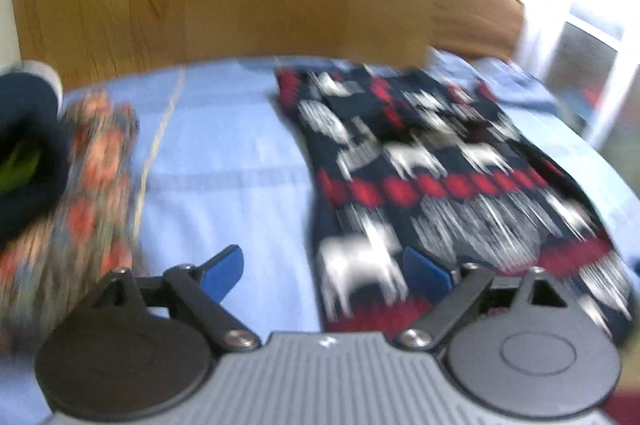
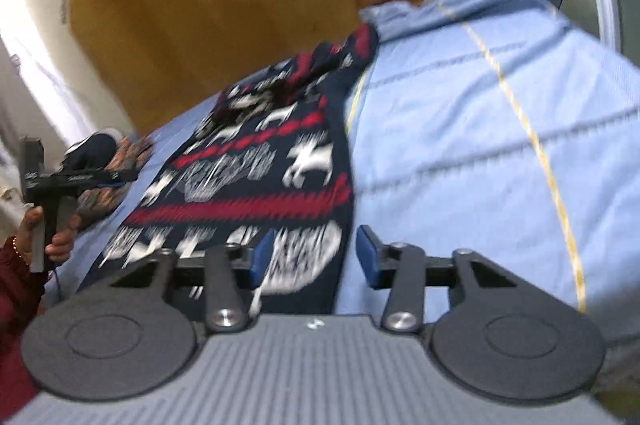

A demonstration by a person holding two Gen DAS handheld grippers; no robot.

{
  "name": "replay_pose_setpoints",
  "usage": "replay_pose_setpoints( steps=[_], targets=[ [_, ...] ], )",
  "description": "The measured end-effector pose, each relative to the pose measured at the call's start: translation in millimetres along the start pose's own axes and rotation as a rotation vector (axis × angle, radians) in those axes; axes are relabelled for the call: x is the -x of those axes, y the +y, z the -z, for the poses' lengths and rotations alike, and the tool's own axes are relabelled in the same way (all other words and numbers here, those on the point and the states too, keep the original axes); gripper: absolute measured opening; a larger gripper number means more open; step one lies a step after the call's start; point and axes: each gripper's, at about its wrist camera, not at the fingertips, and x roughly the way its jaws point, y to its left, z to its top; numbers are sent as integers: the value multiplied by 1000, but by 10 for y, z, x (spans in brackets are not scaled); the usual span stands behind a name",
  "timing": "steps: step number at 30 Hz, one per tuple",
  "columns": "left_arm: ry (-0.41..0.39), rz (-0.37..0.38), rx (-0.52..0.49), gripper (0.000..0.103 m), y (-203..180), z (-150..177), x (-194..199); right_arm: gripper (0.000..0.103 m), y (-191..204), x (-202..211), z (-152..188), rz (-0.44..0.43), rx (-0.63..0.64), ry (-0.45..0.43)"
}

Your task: Fold small clothes

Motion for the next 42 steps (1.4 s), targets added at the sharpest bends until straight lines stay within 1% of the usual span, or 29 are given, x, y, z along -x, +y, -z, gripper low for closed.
replay_pose_setpoints(
  steps=[3, 5, 7, 8, 9, 11, 12, 14, 15, 16, 17, 18, 19, 21, 22, 24, 26, 29, 32, 33, 35, 37, 38, 39, 40, 41, 42],
  targets=[
    [79, 77, 24, 80, -37, 342, 281, 41, -10, 5, 125, -48, -16, 59],
    [136, 114, 62, 73, -60, 521, 350, 40, -13, -9, 186, -55, -19, 76],
    [181, 122, 71, 69, -96, 669, 376, 40, -25, 14, 208, -68, -29, 72],
    [168, 105, 55, 68, -168, 731, 428, 40, -31, 45, 229, -76, -33, 74],
    [176, 115, 49, 68, -215, 764, 451, 40, -15, 44, 245, -83, -28, 79],
    [181, 121, 31, 56, -307, 795, 470, 39, 16, 71, 282, -91, -10, 90],
    [181, 109, 9, 53, -370, 810, 475, 39, 31, 90, 302, -93, -5, 94],
    [179, 81, -23, 42, -440, 836, 483, 39, -11, 165, 340, -104, -13, 96],
    [181, 73, -28, 38, -455, 818, 473, 39, -28, 178, 370, -107, -22, 97],
    [183, 72, -26, 27, -465, 821, 480, 39, -60, 185, 402, -110, -33, 101],
    [186, 76, -20, 13, -458, 811, 479, 38, -84, 170, 432, -112, -45, 106],
    [192, 93, -9, 10, -452, 815, 482, 37, -102, 145, 465, -116, -57, 113],
    [190, 102, 3, 10, -441, 818, 474, 34, -116, 97, 498, -126, -70, 120],
    [192, 115, 31, 10, -430, 826, 472, 11, -130, -21, 552, -145, -94, 141],
    [191, 133, 56, 10, -404, 818, 482, 11, -128, -49, 567, -157, -97, 149],
    [176, 178, 119, 9, -317, 779, 538, 11, -87, 18, 542, -208, -75, 133],
    [137, 224, 177, 9, -225, 706, 613, 11, -54, 139, 447, -267, -60, 105],
    [58, 295, 253, 9, -108, 516, 670, 10, -64, 272, 169, -338, -75, 17],
    [-22, 336, 321, 9, 10, 216, 601, 10, -123, 262, -193, -387, -109, -84],
    [-46, 345, 342, 9, 59, 95, 544, 10, -132, 222, -322, -390, -110, -116],
    [-77, 334, 387, 9, 158, -180, 370, 10, -160, 66, -615, -373, -112, -165],
    [-76, 301, 440, 10, 265, -475, 87, 10, -198, -187, -921, -323, -134, -193],
    [-74, 266, 464, 15, 317, -607, -81, 10, -234, -351, -1065, -274, -158, -207],
    [-72, 218, 488, 19, 376, -715, -251, 15, -260, -540, -1200, -211, -189, -218],
    [-64, 155, 505, 31, 430, -790, -407, 21, -279, -714, -1297, -141, -213, -227],
    [-46, 91, 524, 34, 471, -817, -514, 46, -318, -866, -1361, -77, -224, -222],
    [-18, 48, 548, 34, 507, -799, -582, 54, -376, -963, -1391, -12, -251, -207]
  ],
)
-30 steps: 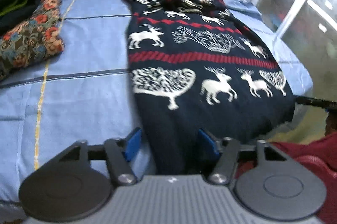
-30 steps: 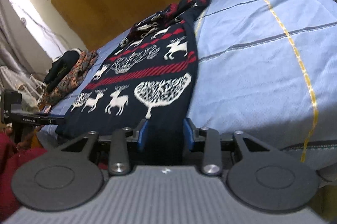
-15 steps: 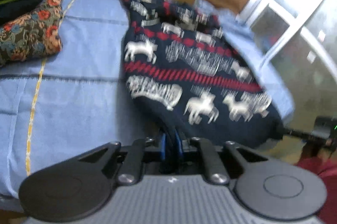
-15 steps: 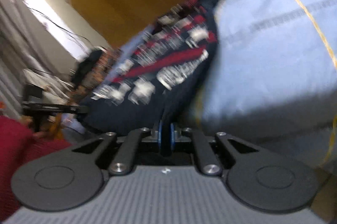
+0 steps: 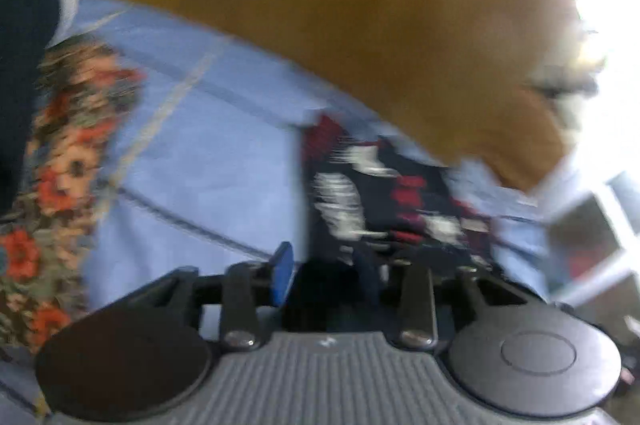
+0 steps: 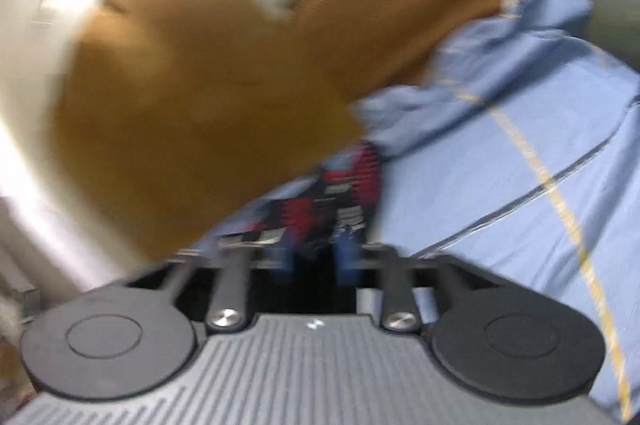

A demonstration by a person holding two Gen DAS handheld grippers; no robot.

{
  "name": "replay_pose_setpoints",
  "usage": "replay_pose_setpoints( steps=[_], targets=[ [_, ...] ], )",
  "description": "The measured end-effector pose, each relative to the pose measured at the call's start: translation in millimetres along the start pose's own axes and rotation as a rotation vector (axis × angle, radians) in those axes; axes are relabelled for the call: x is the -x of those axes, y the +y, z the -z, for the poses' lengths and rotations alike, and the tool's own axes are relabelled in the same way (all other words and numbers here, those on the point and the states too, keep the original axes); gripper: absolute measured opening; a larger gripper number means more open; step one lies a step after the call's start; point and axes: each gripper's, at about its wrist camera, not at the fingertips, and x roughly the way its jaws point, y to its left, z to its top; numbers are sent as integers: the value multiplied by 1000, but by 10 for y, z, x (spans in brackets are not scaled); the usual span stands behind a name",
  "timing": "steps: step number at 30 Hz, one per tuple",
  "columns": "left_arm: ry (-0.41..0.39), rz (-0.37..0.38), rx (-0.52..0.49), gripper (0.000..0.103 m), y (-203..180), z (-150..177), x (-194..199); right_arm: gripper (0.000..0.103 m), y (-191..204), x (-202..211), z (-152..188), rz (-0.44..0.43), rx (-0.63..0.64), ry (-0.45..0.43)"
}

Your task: Fold small clothes

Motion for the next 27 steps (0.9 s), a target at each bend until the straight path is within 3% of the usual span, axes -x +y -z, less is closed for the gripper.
replay_pose_setpoints(
  steps=[1, 2, 4, 7, 9, 12, 16, 18, 21, 25, 27],
  targets=[
    [14, 6, 2, 37, 33, 27, -18, 54, -74, 5, 10, 30, -29, 5],
    [20, 36, -23, 45, 59, 79, -1, 54, -126, 44, 34, 1, -41, 13],
    [4, 11, -62, 58, 91, 185, 69, 54, -165, 171, 102, -27, -16, 26],
    [23, -9, -120, 59, 60, 247, 50, 56, -170, 246, 239, -11, 28, 70],
    [68, -95, -194, 53, -39, 259, -63, 56, -102, 163, 285, 54, 91, 123],
    [54, -135, -266, 49, -186, 97, -66, 56, -25, 78, 89, 78, 148, 112],
    [-40, -164, -300, 52, -364, -227, 28, 56, 65, -24, -188, 64, 169, 87],
    [-66, -195, -407, 56, -496, -205, 30, 56, 129, -28, -175, 46, 209, 89],
    [-41, -251, -549, 62, -610, -86, -93, 56, 255, 4, -41, 19, 326, 119],
    [2, -259, -571, 62, -622, -253, -307, 56, 308, -238, -75, 46, 396, 153],
    [-27, -250, -561, 77, -662, -469, -434, 56, 326, -450, -229, 59, 385, 143]
  ],
)
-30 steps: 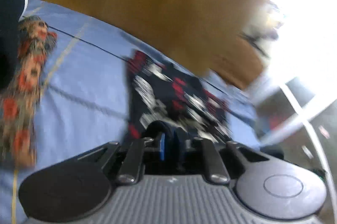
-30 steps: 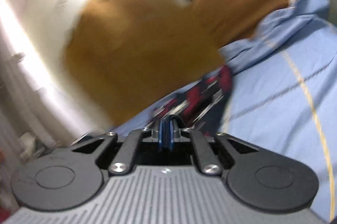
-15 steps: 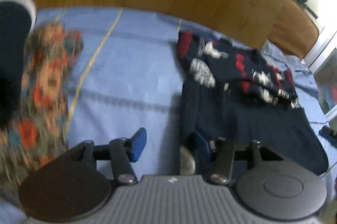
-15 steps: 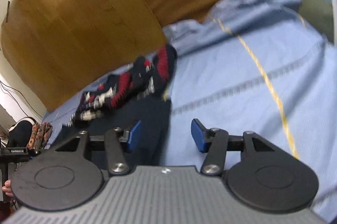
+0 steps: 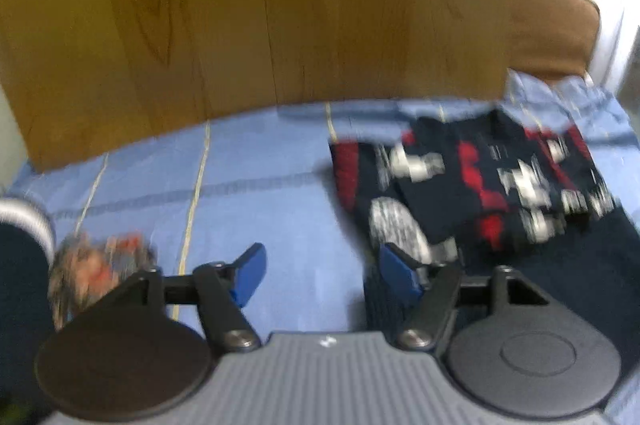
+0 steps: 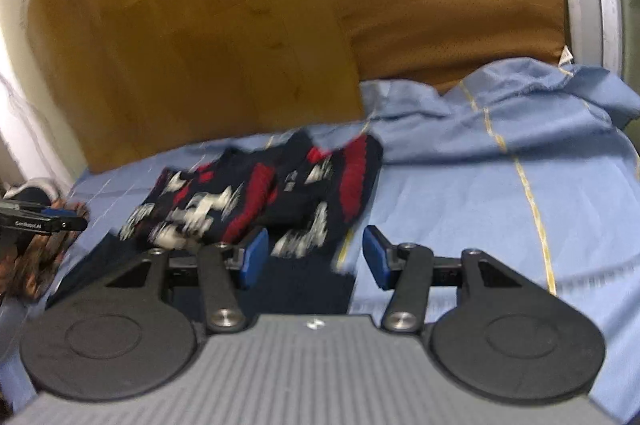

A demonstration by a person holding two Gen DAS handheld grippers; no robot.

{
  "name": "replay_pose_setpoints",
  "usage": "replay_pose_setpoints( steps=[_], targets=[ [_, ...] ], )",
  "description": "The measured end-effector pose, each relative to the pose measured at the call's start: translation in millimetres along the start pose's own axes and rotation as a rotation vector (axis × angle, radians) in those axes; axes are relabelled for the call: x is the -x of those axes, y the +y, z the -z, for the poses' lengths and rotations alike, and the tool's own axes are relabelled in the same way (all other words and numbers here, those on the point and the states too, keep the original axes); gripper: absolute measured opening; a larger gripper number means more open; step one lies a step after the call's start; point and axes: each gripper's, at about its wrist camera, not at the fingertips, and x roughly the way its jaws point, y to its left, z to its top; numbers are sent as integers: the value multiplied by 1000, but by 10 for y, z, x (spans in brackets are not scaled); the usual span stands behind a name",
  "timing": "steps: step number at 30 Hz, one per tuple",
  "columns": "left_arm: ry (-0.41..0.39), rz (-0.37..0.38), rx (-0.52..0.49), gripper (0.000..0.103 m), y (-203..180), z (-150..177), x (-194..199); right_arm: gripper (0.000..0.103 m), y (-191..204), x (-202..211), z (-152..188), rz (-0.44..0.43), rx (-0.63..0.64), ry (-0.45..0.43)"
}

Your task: Fold small clothes

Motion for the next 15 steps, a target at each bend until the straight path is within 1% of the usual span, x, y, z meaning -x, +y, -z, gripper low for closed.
replay_pose_setpoints(
  steps=[1, 4, 5, 7, 9, 11, 13, 14, 15],
  targets=[
    [-13, 1, 6, 80, 8, -112, -92, 56, -15, -89, -105, -3, 0, -3],
    [-39, -3, 30, 80, -12, -523, -434, 56, 9, -453, -441, -23, 29, 15],
    [-41, 7, 42, 80, -57, -646, -557, 56, 35, -606, -550, -29, 37, 25],
    [-47, 55, 43, 80, -204, -859, -764, 56, 90, -932, -727, -44, 47, 61],
    [-53, 92, 3, 80, -459, -1020, -997, 56, 160, -1260, -820, -37, 72, 93],
    [-32, 116, -61, 79, -725, -1095, -1254, 56, 197, -1556, -869, -29, 81, 135],
    [7, 99, -107, 75, -919, -1107, -1510, 56, 214, -1786, -879, -19, 88, 166],
    [30, 98, -114, 64, -973, -1092, -1613, 55, 226, -1874, -870, -19, 92, 185],
    [57, 107, -113, 53, -1004, -1067, -1695, 46, 236, -1951, -860, -26, 96, 209]
  ],
)
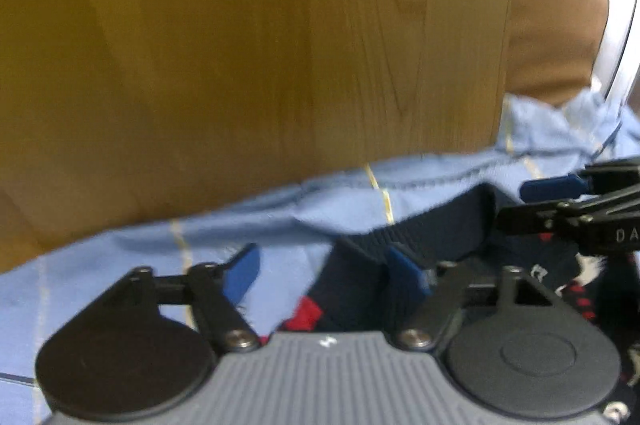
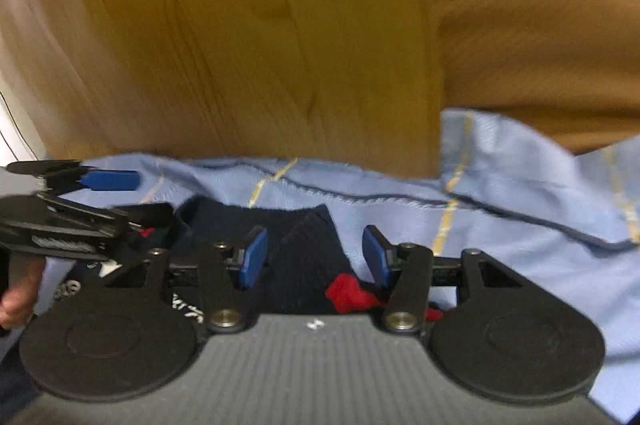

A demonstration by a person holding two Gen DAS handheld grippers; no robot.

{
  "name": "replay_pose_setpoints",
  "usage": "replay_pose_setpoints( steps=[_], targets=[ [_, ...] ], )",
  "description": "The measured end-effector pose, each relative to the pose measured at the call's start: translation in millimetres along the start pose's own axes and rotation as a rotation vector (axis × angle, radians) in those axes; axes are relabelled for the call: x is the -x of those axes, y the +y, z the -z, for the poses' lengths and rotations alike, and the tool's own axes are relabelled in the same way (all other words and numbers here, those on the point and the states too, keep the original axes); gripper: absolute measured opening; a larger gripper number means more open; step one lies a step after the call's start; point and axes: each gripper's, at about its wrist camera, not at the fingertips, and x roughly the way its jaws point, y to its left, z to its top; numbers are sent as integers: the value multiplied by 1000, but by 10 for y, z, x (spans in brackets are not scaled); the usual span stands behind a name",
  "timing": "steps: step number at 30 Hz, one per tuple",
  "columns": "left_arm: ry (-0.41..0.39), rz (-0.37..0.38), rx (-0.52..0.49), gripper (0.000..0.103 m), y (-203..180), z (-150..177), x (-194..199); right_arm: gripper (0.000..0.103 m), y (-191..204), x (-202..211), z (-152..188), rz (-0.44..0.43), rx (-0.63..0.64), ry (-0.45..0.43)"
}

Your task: Fold small clothes

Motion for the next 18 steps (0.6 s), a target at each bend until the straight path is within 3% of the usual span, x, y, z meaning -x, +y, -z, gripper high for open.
replay_pose_setpoints(
  steps=[1, 2, 3, 6, 11, 14, 18],
  targets=[
    [44, 32, 11, 25, -2, 11, -105, 34, 15, -65, 6, -8, 9, 23],
    [35, 38, 28, 18, 33, 49, -100, 17, 44, -115, 6, 0, 26, 40],
    [22, 34, 44, 9, 55, 63, -67, 15, 80, -120, 15, 20, 47, 41],
    [-31, 70, 91, 9, 164, 91, 203, 12, 185, 129, 20, -8, 69, -23],
    [-186, 145, 110, 9, 156, 363, 1121, 12, 464, 1060, 195, -97, 96, -172],
    [-280, 171, 77, 9, 63, 784, 1741, 12, 696, 1662, 520, -138, 148, -242],
    [-338, 199, 49, 9, -85, 1450, 2345, 12, 972, 2276, 1124, -158, 219, -299]
  ],
)
